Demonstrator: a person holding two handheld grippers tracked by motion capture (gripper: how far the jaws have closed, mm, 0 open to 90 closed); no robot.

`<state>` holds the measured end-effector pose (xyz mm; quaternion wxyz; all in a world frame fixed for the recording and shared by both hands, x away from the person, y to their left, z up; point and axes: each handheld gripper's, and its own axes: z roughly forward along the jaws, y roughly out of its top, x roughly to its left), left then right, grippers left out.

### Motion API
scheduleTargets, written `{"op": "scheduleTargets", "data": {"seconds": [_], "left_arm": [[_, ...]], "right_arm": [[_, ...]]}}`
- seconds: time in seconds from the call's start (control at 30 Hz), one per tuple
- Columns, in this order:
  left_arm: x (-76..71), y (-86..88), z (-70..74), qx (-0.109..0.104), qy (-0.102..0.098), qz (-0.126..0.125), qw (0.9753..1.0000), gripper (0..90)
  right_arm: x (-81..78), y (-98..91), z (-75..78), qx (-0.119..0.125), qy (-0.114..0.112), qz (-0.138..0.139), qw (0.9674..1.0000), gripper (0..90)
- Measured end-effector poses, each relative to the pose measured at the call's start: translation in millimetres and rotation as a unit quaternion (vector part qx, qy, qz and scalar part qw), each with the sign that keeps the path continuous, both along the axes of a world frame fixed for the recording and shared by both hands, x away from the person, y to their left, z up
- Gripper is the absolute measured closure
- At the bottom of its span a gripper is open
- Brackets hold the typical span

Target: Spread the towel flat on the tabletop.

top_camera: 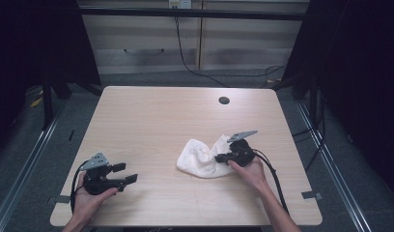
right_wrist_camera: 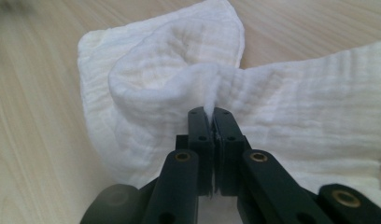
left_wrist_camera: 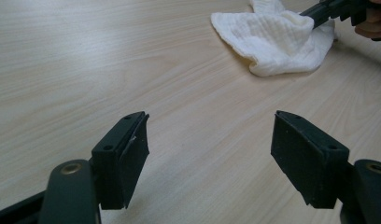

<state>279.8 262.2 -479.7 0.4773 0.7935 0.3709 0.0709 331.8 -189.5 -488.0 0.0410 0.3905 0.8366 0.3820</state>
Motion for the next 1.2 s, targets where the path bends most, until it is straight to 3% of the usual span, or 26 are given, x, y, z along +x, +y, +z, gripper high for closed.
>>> {"op": "scheduleTargets", "data": {"seconds": [0.13,0.23,0.3,0.4,0.53,0.73,0.83,0.9,1.0,1.07,1.2], "left_arm": [[0.6,-2.5,2.4,-0.002,-0.006,-0.002,1.0,31.6],[2.8,-8.1,5.1,0.015,-0.016,0.005,0.9997,31.2],[8.5,-10.1,7.4,-0.022,0.005,-0.009,0.9997,30.6],[13.2,-15.6,11.0,-0.004,-0.008,0.004,0.9999,31.7],[19.4,-26.9,10.9,0.02,-0.008,-0.015,0.9996,34.6],[28.6,-46.1,16.9,0.027,-0.006,-0.053,0.9982,39.6],[37.3,-58.3,20.3,0.026,-0.001,-0.055,0.9981,41.8],[43.6,-67.0,20.0,0.014,0.006,-0.061,0.998,41.0],[48.1,-77.5,18.8,0.016,0.007,-0.073,0.9972,41.3],[48.6,-80.1,15.5,0.001,0.013,-0.074,0.9972,44.8],[48.0,-77.3,9.3,-0.01,0.021,-0.067,0.9975,45.2]], "right_arm": [[-6.2,11.0,1.0,0.001,0.001,0.014,0.9999,87.3],[-9.6,19.8,0.6,-0.002,0.0,0.025,0.9997,87.2],[-10.2,25.4,-1.9,0.001,0.001,0.026,0.9997,87.2],[-11.7,32.1,-2.7,0.006,0.003,0.032,0.9995,87.2],[-16.7,39.6,-4.0,0.008,0.006,0.044,0.999,87.1],[-30.1,51.4,-5.3,0.006,0.011,0.053,0.9985,87.1],[-39.4,55.6,-6.0,0.009,0.01,0.058,0.9982,87.0],[-45.2,57.9,-5.3,0.003,0.005,0.061,0.9981,87.0],[-48.3,58.7,-5.5,0.005,0.006,0.062,0.998,86.7],[-47.6,58.2,-7.7,0.018,0.007,0.061,0.9979,86.3],[-47.9,60.5,-9.2,0.036,0.002,0.072,0.9968,81.7]]}}
